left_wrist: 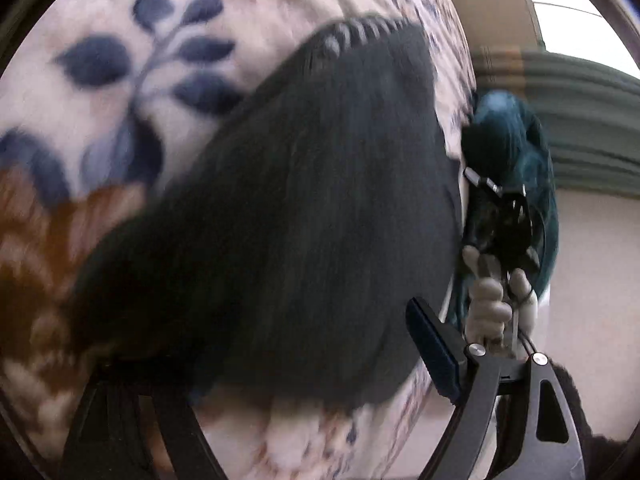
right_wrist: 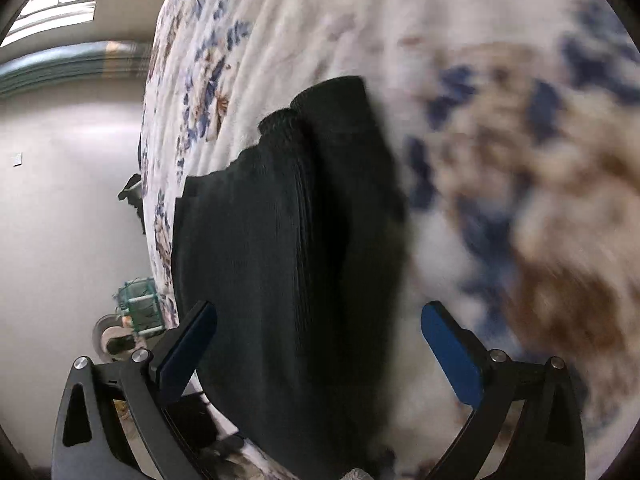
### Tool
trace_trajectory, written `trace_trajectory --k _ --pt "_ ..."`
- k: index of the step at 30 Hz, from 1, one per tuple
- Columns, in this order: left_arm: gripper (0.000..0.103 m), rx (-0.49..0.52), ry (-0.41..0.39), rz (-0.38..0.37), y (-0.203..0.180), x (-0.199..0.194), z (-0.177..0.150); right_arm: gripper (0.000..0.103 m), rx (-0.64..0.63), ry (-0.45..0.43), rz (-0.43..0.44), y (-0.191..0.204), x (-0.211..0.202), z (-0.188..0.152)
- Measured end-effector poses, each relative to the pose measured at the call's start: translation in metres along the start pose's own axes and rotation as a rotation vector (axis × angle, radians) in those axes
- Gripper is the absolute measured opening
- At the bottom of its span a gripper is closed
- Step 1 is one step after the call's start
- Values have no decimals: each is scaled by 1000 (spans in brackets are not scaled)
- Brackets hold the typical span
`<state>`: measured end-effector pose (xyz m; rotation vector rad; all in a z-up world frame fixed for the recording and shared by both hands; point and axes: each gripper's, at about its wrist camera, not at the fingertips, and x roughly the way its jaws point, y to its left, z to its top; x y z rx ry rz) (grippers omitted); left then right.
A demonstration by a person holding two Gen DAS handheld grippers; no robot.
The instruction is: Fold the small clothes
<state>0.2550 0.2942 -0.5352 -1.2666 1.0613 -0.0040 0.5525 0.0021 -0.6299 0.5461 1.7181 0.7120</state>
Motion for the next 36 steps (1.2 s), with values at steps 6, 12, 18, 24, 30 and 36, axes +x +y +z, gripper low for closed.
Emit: trace_trajectory --k 6,12,18,24,30,36 --pt "38 -54 -138 15 -5 -15 5 52 -55 -41 -49 20 28 17" --pt "36 88 -65 15 -40 -44 45 19 145 -144 -7 6 5 -25" --pt "40 256 160 36 -58 -37 121 17 401 -244 83 -15 -21 -156" --pt "62 229 280 74 -48 0 146 48 516 -214 7 -26 4 -234" --pt "71 190 201 38 -32 -37 99 87 303 -281 -122 -25 -53 -200" --pt "71 169 216 49 -9 -33 68 90 98 -82 -100 -36 -17 -103"
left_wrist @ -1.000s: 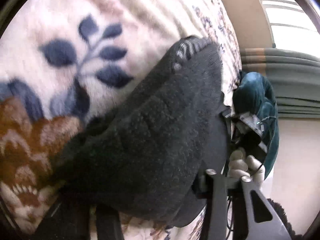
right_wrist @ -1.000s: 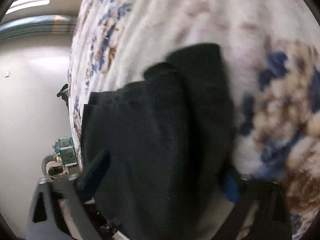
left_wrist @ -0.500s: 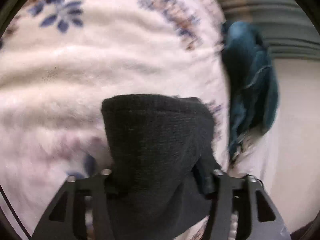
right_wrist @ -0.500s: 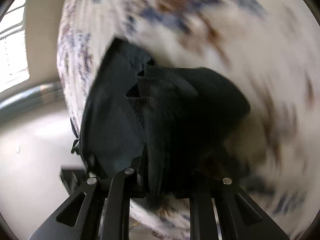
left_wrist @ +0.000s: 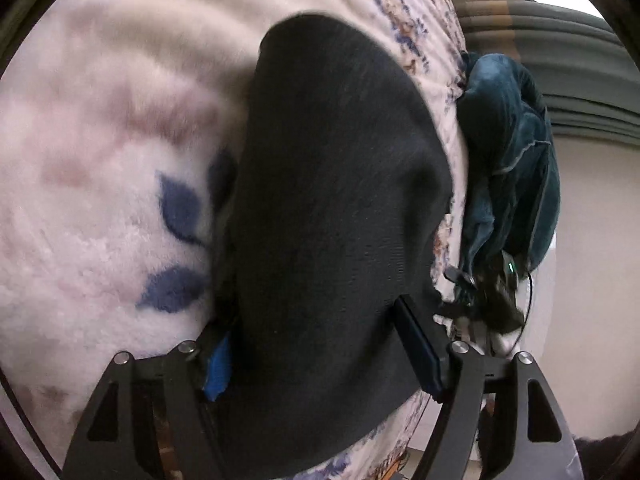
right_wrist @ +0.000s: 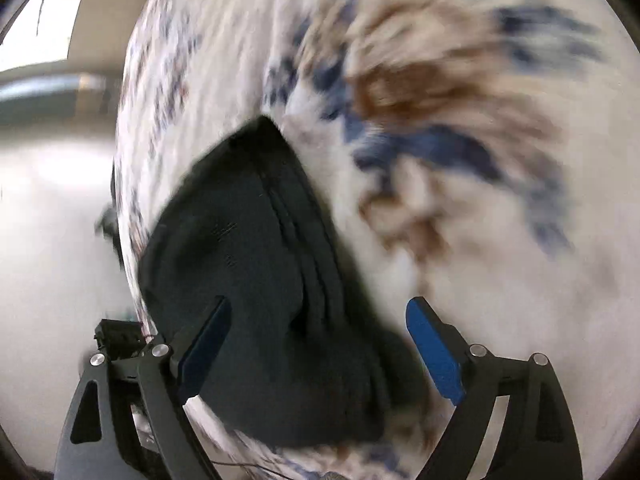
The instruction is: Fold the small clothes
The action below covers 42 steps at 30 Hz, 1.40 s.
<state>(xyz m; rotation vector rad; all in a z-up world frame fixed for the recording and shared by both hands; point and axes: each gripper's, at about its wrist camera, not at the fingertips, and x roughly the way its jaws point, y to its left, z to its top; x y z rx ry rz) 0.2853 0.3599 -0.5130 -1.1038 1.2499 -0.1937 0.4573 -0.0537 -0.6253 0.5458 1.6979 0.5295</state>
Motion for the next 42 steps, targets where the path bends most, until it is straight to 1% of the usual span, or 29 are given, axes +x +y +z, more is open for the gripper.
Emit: trace_trajectory --k 2,5,7,8,9,10,11,12,13,14,17,18,19,23,24,25,28,29,30,31,32,33,35,36,37,38,39,40,42 --pt "71 4 -3 -12 -1 8 4 92 -38 113 21 4 34 19" --pt "71 49 -18 7 -10 11 10 91 -145 151 55 26 55 22" --pt "70 93 -5 29 -17 15 13 77 -163 198 135 34 62 15" --pt "69 102 -3 32 -17 16 14 64 -179 222 142 38 70 9" --pt "68 111 -5 33 -19 15 15 56 -195 234 124 40 77 4" --pt "54 118 -14 38 -21 15 15 51 -180 235 122 38 84 1" --pt "33 133 -31 53 -24 12 16 42 -151 230 139 35 86 -1" --pt "30 142 -29 55 -27 11 16 33 -104 215 153 29 86 -3" --pt "26 152 -31 62 -34 8 17 30 -52 192 166 26 84 -7" --pt "24 148 -25 57 -36 6 15 27 -32 175 168 24 79 -10" --pt "22 105 5 -13 -45 -3 14 25 50 129 190 25 60 -28" --pt "22 97 18 -35 -49 -6 13 24 67 128 203 25 53 -36" --pt "22 109 33 -21 -56 -9 11 24 81 138 232 24 46 -46" --pt "23 151 114 30 -64 -3 1 24 147 171 248 18 29 -93" --pt "25 186 142 79 -65 7 -4 24 169 172 247 14 26 -106" --pt "31 193 170 147 -61 18 -8 24 181 168 233 10 25 -118" --pt "40 149 216 261 -52 38 -20 26 197 155 127 -7 30 -136" --pt "40 151 209 261 -55 38 -22 31 201 153 96 -11 33 -139" --pt "40 165 200 271 -61 36 -25 34 223 147 34 -19 34 -143" --pt "40 183 194 297 -68 34 -27 35 230 134 1 -24 32 -145" --pt "40 200 186 329 -75 30 -31 39 239 123 1 -28 32 -149" --pt "40 216 168 375 -81 25 -35 47 259 109 -2 -33 27 -152" --pt "42 242 140 430 -88 16 -46 53 256 71 -55 -36 14 -160" --pt "44 250 118 473 -93 12 -51 59 239 34 -103 -33 4 -164" --pt "53 263 93 522 -99 9 -57 63 219 -2 -154 -29 -6 -168" --pt "69 279 75 552 -98 3 -61 71 203 -31 -193 -32 -23 -163" --pt "74 297 55 590 -103 -1 -65 78 181 -55 -231 -26 -31 -166" --pt "78 308 35 623 -109 -5 -69 79 160 -71 -258 -21 -36 -170" --pt "92 327 5 642 -114 -9 -72 80 106 -105 -314 5 -47 -168"
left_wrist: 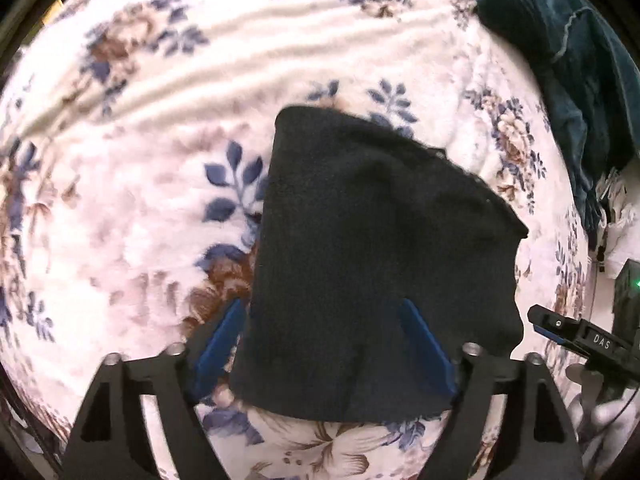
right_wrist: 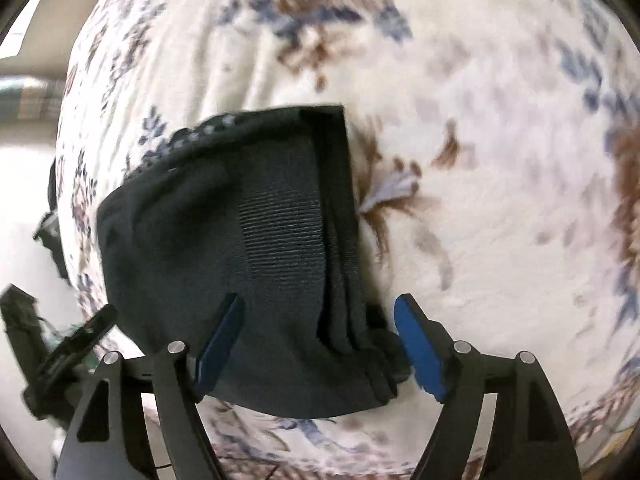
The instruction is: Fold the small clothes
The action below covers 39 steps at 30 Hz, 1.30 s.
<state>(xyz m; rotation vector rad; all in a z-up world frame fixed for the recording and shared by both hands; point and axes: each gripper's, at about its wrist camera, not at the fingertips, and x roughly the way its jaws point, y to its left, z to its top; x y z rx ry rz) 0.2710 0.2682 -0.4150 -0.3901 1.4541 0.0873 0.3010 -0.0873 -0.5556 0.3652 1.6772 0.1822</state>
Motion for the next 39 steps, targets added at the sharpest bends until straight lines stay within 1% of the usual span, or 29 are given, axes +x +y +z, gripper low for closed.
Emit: trace_trajectory --k 1,2,3,4,6,7,8,10,12,14,16,17,19,22,24,26,27,28,29,30,31,32,33,34,36,37,39 --pt "102 8 -15 21 -4 -1 -1 80 -32 -20 -34 8 -4 -1" --pt "103 21 -26 42 -9 2 -1 83 -54 -31 -45 21 -7 -4" --pt "103 33 -29 64 -14 8 -1 89 -90 -40 -62 31 -8 -4" --pt "103 49 -31 94 -22 17 -1 91 -119 -41 -87 41 -5 -4" --pt "103 83 -33 130 -40 39 -1 92 -157 -51 -95 53 0 -6" --pt "103 112 -30 191 -45 53 -2 92 -179 -49 -110 51 5 -8" --pt "103 136 -21 233 -47 61 -4 92 -193 -53 -128 59 8 -11" --pt "103 182 7 295 -52 89 -5 92 -219 -51 -195 62 29 -12" --pt "103 169 -1 285 -50 99 -2 92 -218 -33 -231 56 46 -12" --pt "103 151 0 261 -46 103 2 92 -185 -25 -229 50 57 -10" --pt "103 136 9 231 -41 109 8 95 -161 -28 -225 45 62 -7" --pt "103 133 11 223 -40 111 11 99 -161 -30 -234 45 63 -6" --pt "103 131 11 209 -36 115 14 100 -161 -31 -238 42 64 -3" --pt "103 127 -29 206 -34 115 13 103 -153 -20 -246 46 71 3" --pt "103 128 -9 212 -32 117 15 103 -137 -3 -238 48 77 9" --pt "103 125 32 208 -33 115 21 103 -121 25 -220 44 79 14" --pt "103 120 38 206 -33 111 24 103 -118 42 -210 43 79 17" --pt "103 116 18 205 -33 100 27 103 -123 72 -201 42 76 20" --pt "103 117 -6 205 -32 90 29 102 -134 82 -202 43 71 22" --pt "103 122 -36 209 -32 78 32 95 -156 59 -220 44 59 28" --pt "103 133 -86 215 -33 61 37 93 -183 19 -239 46 44 28" --pt "103 143 -121 221 -34 52 40 93 -221 -42 -255 50 23 28" --pt "103 156 -150 228 -35 44 45 93 -241 -87 -246 52 7 28" --pt "103 179 -162 232 -38 40 54 93 -262 -143 -211 54 -12 29" --pt "103 227 -158 243 -44 46 69 91 -292 -176 -177 58 -26 36" --pt "103 261 -153 268 -49 53 75 90 -316 -180 -155 57 -28 40" --pt "103 314 -147 296 -58 67 83 80 -371 -178 -143 70 -16 54"
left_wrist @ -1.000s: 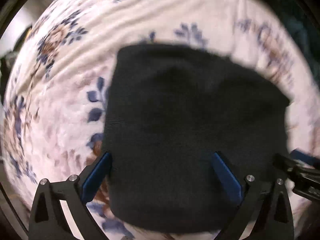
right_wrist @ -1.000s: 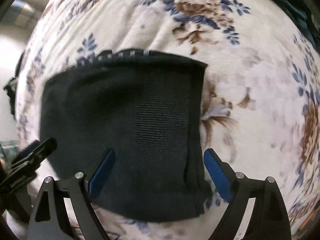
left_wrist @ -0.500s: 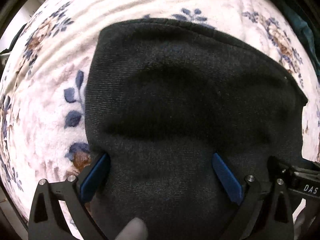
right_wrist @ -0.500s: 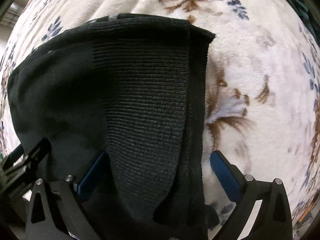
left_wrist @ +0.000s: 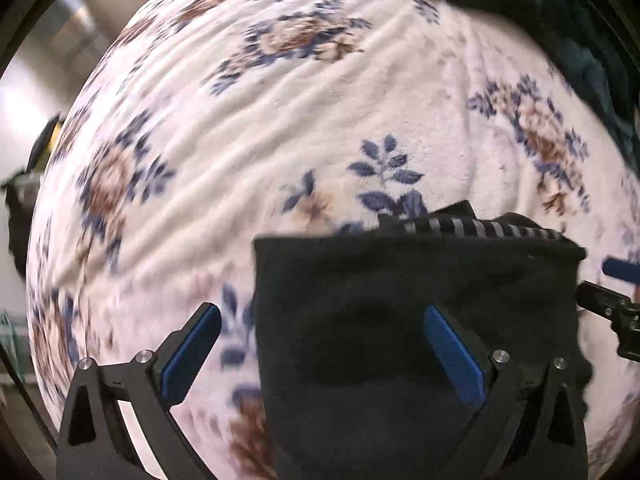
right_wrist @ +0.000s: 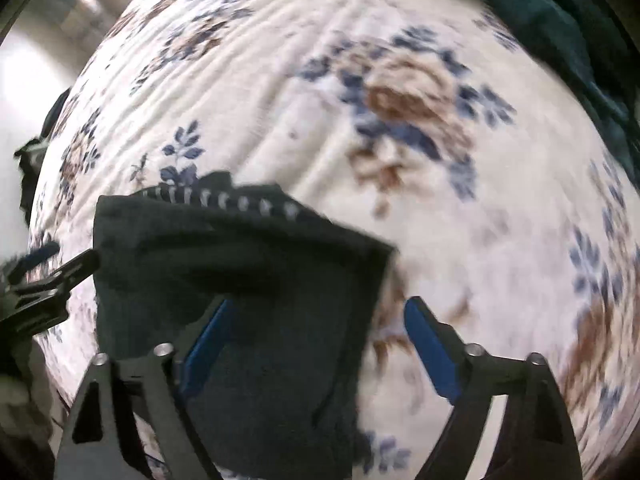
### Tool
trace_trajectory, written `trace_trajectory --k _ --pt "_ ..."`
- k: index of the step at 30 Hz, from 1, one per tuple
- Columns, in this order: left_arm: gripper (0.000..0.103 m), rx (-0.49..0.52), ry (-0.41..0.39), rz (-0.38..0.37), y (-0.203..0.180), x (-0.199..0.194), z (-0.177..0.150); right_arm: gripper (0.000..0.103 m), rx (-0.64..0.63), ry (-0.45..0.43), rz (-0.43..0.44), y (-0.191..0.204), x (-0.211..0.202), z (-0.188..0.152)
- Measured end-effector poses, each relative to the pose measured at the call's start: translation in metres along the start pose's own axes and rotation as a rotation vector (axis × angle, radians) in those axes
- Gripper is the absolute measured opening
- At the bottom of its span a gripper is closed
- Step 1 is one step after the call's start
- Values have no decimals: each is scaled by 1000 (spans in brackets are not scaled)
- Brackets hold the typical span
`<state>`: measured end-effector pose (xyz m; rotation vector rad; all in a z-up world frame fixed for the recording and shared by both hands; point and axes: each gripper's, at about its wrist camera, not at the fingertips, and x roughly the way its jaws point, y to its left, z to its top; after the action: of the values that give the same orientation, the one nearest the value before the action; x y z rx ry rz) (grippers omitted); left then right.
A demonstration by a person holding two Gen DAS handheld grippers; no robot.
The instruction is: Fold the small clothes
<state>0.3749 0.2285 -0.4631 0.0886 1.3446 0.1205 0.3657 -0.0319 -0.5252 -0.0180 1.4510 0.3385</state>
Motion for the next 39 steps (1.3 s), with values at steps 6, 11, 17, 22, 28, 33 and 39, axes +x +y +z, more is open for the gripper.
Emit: trace_trajectory --k 6,11,17,22,28,33,39 --pt "103 128 -12 31 -20 10 9 43 -155 74 -24 36 57 27" --pt "103 140 -13 26 -23 14 13 9 -139 36 -22 41 59 30" --pt "98 151 -24 3 -21 15 13 3 -48 10 16 27 45 26" --pt "57 186 -39 -65 -19 10 16 2 -25 -48 15 25 24 28" --pt "26 98 -54 -179 15 -7 28 2 -41 -136 11 30 -7 44" --pt "28 72 13 -265 38 7 37 2 -50 23 -20 26 40 57" --pt "41 50 27 -309 58 16 35 40 131 66 119 -14 27 48"
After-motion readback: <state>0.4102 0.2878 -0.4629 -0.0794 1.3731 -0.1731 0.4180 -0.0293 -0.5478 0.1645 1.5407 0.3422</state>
